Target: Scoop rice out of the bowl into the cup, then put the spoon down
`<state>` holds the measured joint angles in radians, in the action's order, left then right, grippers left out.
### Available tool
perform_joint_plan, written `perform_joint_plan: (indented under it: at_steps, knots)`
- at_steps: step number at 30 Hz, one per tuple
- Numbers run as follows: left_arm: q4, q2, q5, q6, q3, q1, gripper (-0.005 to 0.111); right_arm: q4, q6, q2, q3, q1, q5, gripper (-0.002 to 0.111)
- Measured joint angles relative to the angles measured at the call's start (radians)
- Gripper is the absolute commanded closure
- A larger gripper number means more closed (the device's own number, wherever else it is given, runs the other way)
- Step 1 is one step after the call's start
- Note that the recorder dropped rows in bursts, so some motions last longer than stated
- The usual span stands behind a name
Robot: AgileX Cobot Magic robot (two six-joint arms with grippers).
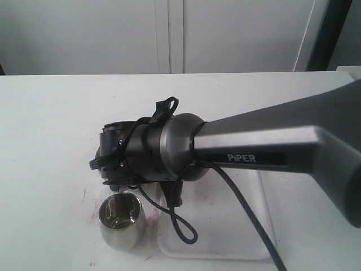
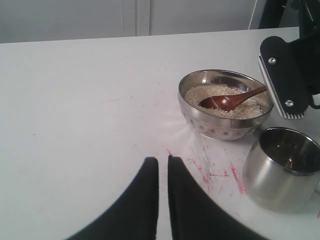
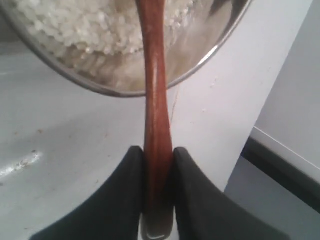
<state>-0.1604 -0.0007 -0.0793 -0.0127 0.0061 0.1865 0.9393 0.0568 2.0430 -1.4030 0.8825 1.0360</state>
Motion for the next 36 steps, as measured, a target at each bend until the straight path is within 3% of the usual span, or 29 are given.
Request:
perform_joint_plan:
  at_steps: [6,12,14,36]
  knots:
    - [0.000,0.000,0.000,0.000,0.000,0.000,0.092,-0.201,0.106,-0.005,-0.090,-0.030,0.058,0.108]
    - [0.000,0.000,0.000,0.000,0.000,0.000,0.092,-0.608,0.214,-0.090,-0.127,-0.194,0.055,0.108]
    - [0.000,0.000,0.000,0.000,0.000,0.000,0.092,-0.655,0.230,-0.108,-0.127,-0.224,0.046,0.108]
    - [0.000,0.000,0.000,0.000,0.000,0.000,0.092,-0.642,0.217,-0.244,-0.127,-0.237,0.052,0.108]
